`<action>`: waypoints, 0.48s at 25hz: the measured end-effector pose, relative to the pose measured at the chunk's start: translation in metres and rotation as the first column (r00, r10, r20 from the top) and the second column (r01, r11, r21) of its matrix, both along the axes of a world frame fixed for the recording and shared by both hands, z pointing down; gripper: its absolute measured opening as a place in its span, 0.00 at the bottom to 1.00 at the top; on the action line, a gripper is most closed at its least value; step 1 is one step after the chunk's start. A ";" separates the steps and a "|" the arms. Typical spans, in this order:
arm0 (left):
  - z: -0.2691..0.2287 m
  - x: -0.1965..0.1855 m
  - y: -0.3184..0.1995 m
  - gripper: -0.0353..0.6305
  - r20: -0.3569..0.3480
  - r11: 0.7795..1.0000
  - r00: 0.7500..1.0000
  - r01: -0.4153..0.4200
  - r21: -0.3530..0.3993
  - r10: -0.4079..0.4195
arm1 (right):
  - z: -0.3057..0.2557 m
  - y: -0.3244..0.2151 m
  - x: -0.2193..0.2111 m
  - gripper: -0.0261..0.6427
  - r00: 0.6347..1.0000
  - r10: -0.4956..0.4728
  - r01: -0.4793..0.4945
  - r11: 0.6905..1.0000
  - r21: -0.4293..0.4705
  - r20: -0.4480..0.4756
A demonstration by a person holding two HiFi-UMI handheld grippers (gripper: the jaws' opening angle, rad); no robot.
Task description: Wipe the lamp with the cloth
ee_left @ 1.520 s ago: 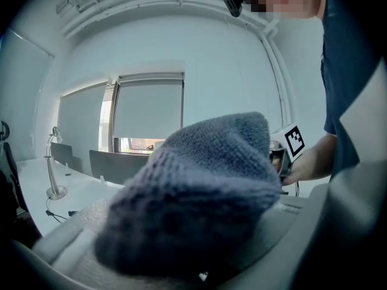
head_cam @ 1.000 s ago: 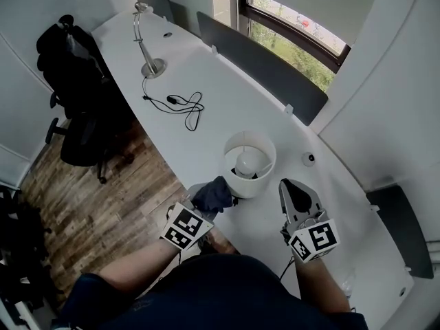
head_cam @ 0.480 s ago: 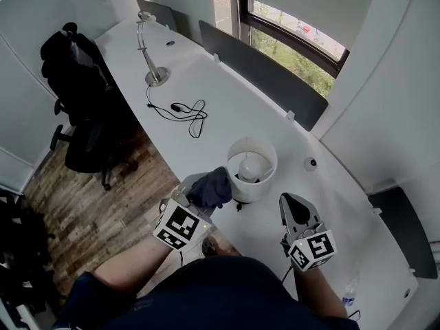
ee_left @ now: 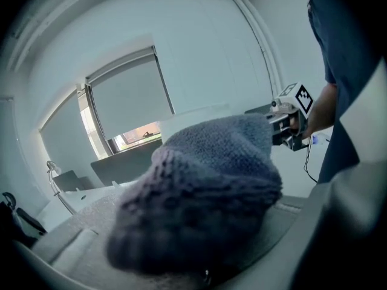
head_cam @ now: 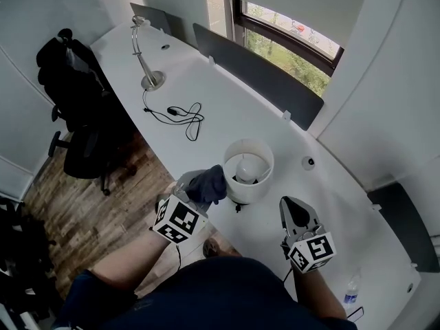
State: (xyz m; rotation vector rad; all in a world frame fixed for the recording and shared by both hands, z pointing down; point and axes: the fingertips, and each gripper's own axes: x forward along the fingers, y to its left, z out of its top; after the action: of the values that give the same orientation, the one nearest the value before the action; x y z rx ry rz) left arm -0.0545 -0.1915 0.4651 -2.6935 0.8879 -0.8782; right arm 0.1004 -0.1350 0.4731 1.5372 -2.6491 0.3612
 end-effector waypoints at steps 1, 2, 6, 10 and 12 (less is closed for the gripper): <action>0.009 -0.001 0.000 0.12 0.015 1.000 1.000 -0.002 -0.012 0.002 | 0.001 0.001 0.001 0.05 1.000 0.004 -0.004 1.000 -0.004 -0.002; 0.018 -0.001 0.000 0.12 0.028 1.000 1.000 -0.004 -0.022 0.005 | 0.002 0.001 0.003 0.05 1.000 0.009 -0.009 1.000 -0.008 -0.005; 0.046 -0.005 -0.004 0.12 0.063 0.999 0.998 -0.001 -0.054 0.005 | 0.007 0.005 0.008 0.05 1.000 0.024 -0.024 0.999 -0.024 -0.012; 0.074 -0.010 -0.011 0.12 0.110 0.996 0.994 0.004 -0.088 0.006 | 0.012 0.010 0.004 0.05 1.000 0.016 -0.017 0.999 -0.041 -0.023; 0.084 -0.012 -0.014 0.12 0.125 0.995 0.992 0.003 -0.099 0.009 | 0.014 0.013 0.000 0.04 1.000 0.006 -0.007 0.999 -0.047 -0.025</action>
State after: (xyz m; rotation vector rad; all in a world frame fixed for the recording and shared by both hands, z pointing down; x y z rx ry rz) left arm -0.0663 -0.2051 0.5489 -2.6852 0.8345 -1.1048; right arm 0.1001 -0.1219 0.4869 1.5267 -2.5983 0.3986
